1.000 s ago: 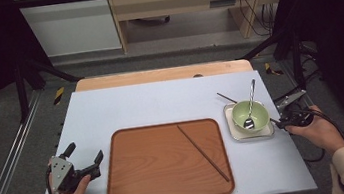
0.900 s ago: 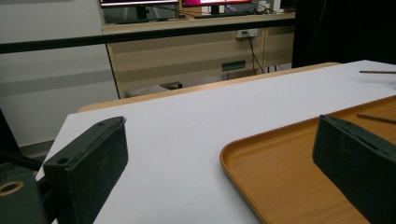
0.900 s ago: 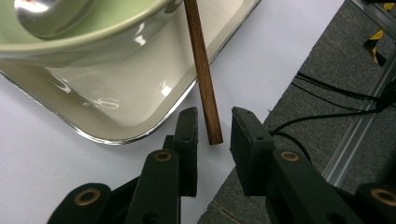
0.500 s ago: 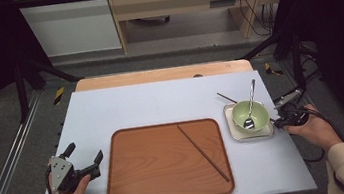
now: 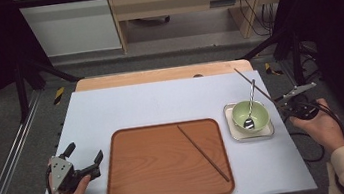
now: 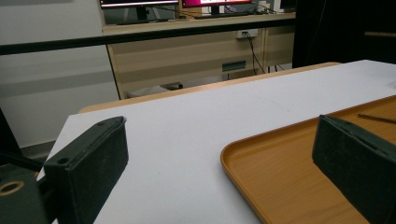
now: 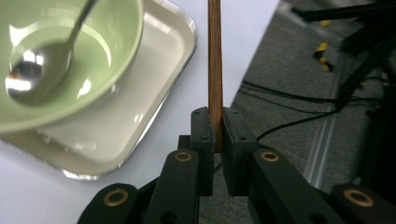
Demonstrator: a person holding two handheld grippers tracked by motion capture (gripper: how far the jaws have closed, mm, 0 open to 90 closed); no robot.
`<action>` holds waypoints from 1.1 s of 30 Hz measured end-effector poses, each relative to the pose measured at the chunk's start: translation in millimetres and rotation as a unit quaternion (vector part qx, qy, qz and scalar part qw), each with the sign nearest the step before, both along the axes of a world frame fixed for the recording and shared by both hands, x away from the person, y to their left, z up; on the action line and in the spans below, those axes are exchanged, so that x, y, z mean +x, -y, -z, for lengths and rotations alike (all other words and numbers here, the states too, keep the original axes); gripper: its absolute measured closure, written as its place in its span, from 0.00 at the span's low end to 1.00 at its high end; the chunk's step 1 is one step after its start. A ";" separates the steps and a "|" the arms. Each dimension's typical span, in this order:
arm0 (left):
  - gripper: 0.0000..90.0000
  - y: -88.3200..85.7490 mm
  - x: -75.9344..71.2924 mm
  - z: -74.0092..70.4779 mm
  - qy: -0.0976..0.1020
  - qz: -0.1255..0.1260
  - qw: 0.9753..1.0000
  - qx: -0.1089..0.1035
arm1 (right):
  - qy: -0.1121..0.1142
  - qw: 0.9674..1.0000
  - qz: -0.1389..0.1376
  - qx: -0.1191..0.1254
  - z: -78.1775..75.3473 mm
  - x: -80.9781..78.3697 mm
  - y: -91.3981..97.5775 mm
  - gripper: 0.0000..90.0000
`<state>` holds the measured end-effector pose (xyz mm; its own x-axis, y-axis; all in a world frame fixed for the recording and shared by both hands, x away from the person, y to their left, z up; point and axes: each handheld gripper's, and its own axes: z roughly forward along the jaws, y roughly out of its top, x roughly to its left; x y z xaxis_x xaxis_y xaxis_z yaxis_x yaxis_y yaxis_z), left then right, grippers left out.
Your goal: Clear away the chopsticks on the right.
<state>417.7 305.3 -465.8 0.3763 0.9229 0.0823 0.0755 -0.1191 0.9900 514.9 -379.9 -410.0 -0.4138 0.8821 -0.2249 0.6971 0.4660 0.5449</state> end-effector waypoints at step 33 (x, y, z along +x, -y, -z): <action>0.04 -0.4 -1.8 -2.3 0.004 0.001 1.000 -0.003 | -0.023 0.992 -0.087 0.092 -46.6 -71.0 -171.2 0.94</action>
